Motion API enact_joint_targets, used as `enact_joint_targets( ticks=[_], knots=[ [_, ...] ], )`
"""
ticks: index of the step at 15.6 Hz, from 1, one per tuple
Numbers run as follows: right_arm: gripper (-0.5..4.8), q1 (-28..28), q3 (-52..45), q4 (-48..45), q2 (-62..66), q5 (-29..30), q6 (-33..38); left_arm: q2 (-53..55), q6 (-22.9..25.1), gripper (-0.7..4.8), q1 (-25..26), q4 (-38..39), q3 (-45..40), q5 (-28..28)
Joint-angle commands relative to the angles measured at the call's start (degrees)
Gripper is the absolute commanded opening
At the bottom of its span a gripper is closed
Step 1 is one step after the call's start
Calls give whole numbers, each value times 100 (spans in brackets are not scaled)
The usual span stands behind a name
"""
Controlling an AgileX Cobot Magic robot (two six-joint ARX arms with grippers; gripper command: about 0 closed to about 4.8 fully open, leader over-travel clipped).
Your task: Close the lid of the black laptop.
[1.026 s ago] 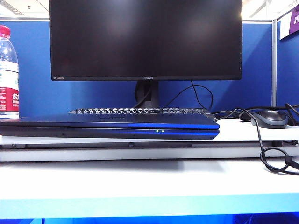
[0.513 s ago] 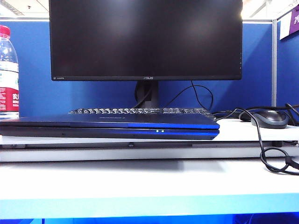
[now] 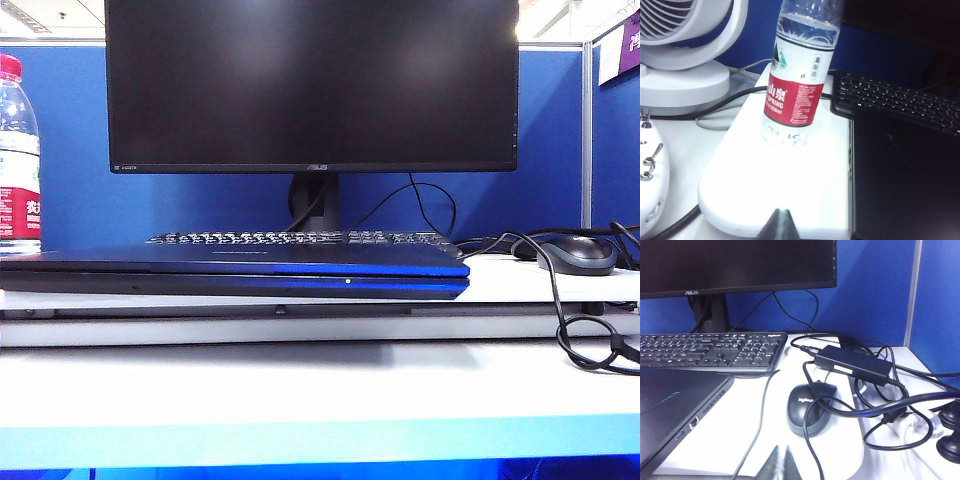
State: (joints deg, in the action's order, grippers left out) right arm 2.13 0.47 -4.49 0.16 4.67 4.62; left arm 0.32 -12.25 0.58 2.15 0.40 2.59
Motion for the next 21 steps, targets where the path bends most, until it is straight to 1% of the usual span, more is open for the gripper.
enact_joint_targets(
  ticks=[1, 3, 21],
  knots=[
    [-6, 2, -24, -96, -9, -131, -105, -13, 22, -2, 0, -52, 0, -4],
    [-6, 0, -24, -94, -9, -177, -192, -13, 22, -2, 0, -52, 0, -4],
    [-6, 2, -24, -90, -9, -153, -188, -13, 22, -2, 0, -52, 0, -2]
  ],
)
